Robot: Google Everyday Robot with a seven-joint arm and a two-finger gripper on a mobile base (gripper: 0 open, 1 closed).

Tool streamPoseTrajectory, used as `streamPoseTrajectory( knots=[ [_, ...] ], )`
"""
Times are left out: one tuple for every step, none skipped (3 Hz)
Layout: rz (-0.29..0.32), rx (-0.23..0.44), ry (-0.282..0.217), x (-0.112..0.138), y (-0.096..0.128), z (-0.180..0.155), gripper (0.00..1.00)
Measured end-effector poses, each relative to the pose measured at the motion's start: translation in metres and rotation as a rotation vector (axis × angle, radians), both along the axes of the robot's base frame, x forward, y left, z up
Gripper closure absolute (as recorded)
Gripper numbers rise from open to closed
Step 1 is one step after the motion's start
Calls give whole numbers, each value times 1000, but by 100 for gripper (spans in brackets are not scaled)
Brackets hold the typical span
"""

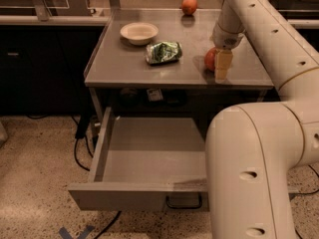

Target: Place apple into top drawer

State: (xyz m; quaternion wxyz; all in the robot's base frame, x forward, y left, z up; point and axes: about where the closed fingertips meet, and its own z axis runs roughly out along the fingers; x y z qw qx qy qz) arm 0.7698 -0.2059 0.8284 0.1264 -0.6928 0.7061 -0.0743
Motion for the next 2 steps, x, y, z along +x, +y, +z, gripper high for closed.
streamPoseTrajectory(
  knots=[
    [0,0,0,0,0,0,4],
    [0,0,0,0,0,0,27]
  ],
)
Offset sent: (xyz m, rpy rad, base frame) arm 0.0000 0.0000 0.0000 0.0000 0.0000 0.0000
